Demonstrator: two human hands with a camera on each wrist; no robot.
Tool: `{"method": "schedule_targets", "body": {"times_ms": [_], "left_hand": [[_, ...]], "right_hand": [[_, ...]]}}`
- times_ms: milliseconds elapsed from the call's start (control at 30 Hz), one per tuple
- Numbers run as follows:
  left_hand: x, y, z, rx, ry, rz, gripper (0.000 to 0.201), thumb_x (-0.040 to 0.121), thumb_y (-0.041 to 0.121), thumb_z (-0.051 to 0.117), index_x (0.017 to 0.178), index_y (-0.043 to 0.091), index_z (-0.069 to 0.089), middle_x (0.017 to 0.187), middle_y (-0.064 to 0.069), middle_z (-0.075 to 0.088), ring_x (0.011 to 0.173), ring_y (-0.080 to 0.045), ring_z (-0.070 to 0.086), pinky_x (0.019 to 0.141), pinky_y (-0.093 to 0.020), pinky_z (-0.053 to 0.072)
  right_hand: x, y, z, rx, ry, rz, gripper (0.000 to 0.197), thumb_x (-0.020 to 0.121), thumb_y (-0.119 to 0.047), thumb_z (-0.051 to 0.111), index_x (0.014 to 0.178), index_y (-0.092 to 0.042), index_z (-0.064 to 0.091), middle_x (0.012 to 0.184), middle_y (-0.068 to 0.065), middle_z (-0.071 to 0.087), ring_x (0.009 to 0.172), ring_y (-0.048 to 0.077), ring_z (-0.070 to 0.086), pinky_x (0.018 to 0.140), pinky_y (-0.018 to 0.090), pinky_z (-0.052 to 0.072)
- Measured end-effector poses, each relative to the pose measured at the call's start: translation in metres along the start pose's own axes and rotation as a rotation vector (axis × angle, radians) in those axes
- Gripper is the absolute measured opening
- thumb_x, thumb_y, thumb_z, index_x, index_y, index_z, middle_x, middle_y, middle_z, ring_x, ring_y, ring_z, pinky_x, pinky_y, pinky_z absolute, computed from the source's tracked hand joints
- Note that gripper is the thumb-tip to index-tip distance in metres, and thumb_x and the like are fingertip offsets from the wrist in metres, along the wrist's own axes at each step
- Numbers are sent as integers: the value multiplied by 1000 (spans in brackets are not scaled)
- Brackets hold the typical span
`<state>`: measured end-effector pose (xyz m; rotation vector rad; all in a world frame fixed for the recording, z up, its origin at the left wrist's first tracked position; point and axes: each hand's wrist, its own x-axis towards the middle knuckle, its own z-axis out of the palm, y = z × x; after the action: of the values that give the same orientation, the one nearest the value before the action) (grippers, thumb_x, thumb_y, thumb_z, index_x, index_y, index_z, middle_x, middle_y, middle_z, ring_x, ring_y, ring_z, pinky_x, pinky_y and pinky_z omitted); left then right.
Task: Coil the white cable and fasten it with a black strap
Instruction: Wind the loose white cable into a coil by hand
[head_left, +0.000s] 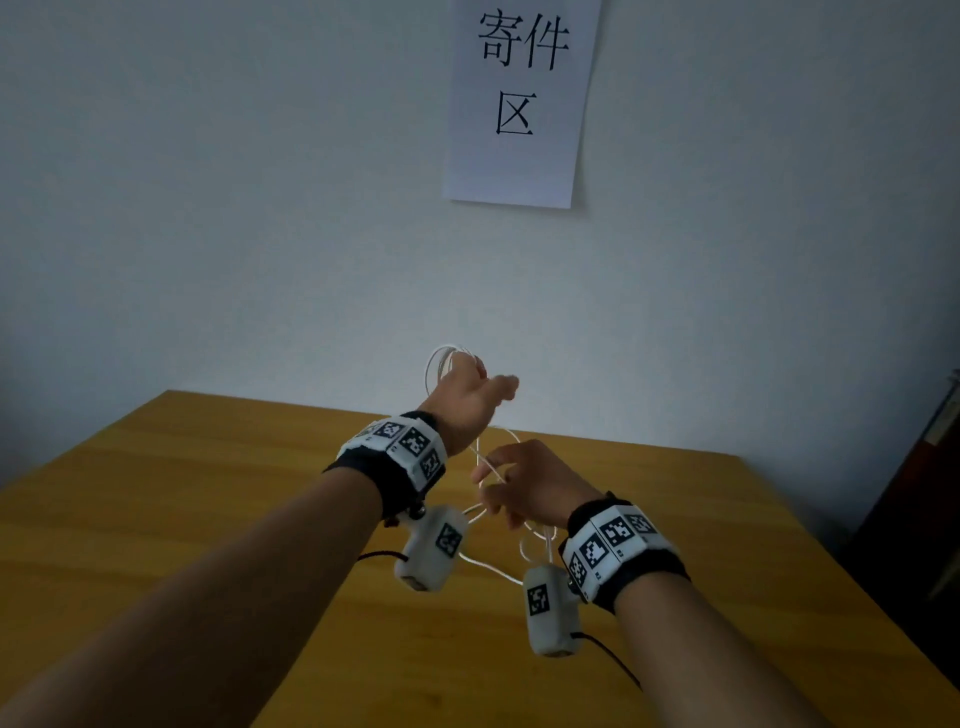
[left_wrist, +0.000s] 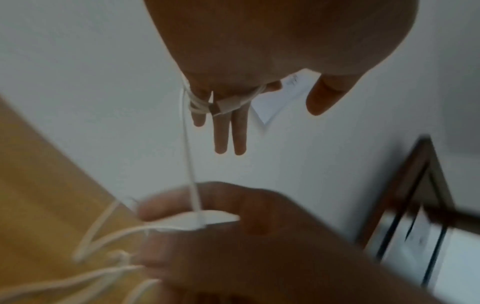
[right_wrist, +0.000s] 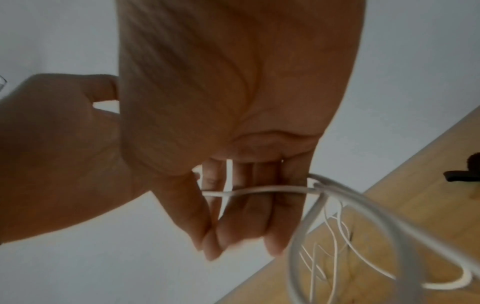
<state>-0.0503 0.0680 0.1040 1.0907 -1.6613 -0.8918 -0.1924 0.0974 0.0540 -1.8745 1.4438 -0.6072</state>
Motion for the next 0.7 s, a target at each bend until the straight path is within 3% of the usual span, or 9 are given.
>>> {"method": "schedule_targets", "body": {"times_ms": [67, 133, 267, 400, 467, 533, 567, 633, 700], "left_hand": [[-3, -11, -2, 403, -70, -15, 55, 79, 62, 48, 98, 11, 45, 93, -8, 68, 85, -25, 65, 75, -44, 52], [-6, -21, -2, 683, -95, -9, 51, 86, 61, 42, 106, 13, 39, 91, -6, 62, 80, -27, 61, 69, -37, 46], [-10, -27, -1, 1008, -126, -34, 63, 86, 66, 32, 117, 11, 41, 105, -9, 66, 90, -30, 63, 74, -39, 46], [-11, -33, -8, 1149, -161, -54, 71, 89, 66, 24, 122, 8, 46, 115, -11, 66, 102, -30, 63, 87, -42, 43], [-13, -35, -10, 1191, -170, -30, 70, 89, 68, 20, 103, 10, 56, 103, -11, 68, 90, -28, 62, 84, -40, 45], [-12, -37, -12, 1224, -206, -43, 74, 87, 73, 14, 76, 12, 56, 83, -8, 65, 75, -25, 57, 79, -38, 48], [-10, -39, -13, 1228, -245, -73, 79, 85, 76, 10, 72, 13, 55, 78, -7, 62, 73, -23, 56, 79, -38, 49], [-8, -42, -14, 1194, -343, -155, 90, 80, 80, 3, 80, 13, 62, 72, -7, 58, 68, -22, 55, 81, -39, 49], [-6, -44, -13, 1114, -412, -216, 87, 80, 81, 7, 82, 17, 65, 64, -5, 49, 55, -18, 48, 72, -34, 48]], "right_hand": [[0, 2, -1, -15, 21, 8, 13, 84, -9, 69, 96, -15, 73, 67, 5, 72, 46, 13, 56, 52, 24, 51], [0, 1, -2, -20, 45, 10, 7, 86, -12, 71, 91, -14, 74, 66, 4, 72, 46, 11, 56, 54, 25, 51], [0, -1, -3, -87, 104, 11, 6, 90, -25, 72, 90, -20, 74, 68, 3, 75, 47, 7, 60, 52, 25, 52], [-3, 0, -10, -118, 147, -19, 7, 90, -23, 72, 93, -18, 77, 69, 2, 75, 48, 2, 63, 51, 22, 50], [-4, 2, -13, -127, 167, -33, 8, 89, -24, 73, 92, -20, 78, 71, 2, 75, 54, 5, 68, 53, 24, 53], [-3, 5, -16, -124, 198, -31, 9, 87, -31, 74, 91, -23, 79, 78, 3, 77, 68, 14, 74, 61, 33, 60], [-2, 6, -17, -115, 211, -32, 11, 87, -34, 74, 89, -24, 78, 81, 3, 77, 74, 19, 75, 67, 37, 63], [-1, 9, -19, -100, 230, -32, 14, 86, -37, 74, 89, -24, 77, 86, 3, 77, 81, 20, 74, 76, 40, 62], [0, 10, -21, -98, 244, -24, 17, 87, -37, 71, 90, -22, 77, 91, 1, 76, 88, 17, 72, 84, 40, 59]]}}
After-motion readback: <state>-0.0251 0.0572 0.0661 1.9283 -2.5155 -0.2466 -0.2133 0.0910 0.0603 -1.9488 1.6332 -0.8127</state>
